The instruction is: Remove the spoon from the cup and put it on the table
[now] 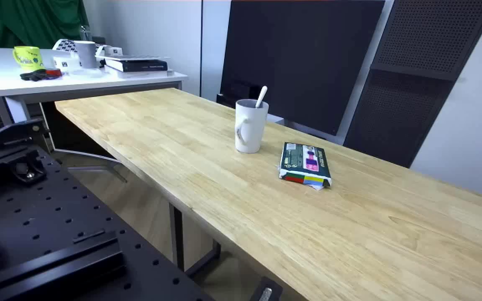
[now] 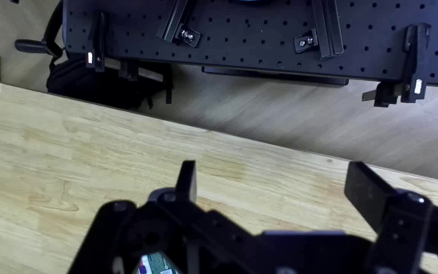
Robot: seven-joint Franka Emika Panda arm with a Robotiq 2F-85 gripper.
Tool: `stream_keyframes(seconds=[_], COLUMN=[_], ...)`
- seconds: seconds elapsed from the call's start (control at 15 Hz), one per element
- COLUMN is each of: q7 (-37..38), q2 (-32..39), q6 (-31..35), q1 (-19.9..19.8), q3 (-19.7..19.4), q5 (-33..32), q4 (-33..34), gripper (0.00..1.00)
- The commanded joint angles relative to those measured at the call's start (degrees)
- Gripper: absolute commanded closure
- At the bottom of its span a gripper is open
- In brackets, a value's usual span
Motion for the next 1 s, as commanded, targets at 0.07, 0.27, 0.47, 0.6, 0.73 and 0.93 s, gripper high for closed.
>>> stream_keyframes(seconds=[0.07, 0.27, 0.47, 0.6, 0.73, 0.93], q7=[0.6, 0.6, 0.6, -1.0, -2.9, -6.1], q2=[0.2, 0.2, 0.2, 0.9, 3.0, 6.3], q6=[-0.2, -0.2, -0.2, 0.0, 0.4, 2.8], q1=[1.1, 1.1, 1.1, 1.2, 0.2, -1.4], q3=[-1.0, -1.0, -1.0, -1.7, -3.1, -6.4], q5=[-0.6, -0.6, -0.6, -0.5, -1.6, -3.6], q4=[0.1, 0.1, 0.1, 0.5, 1.8, 3.7], gripper=[0.0, 0.0, 0.0, 0.0, 0.0, 0.0])
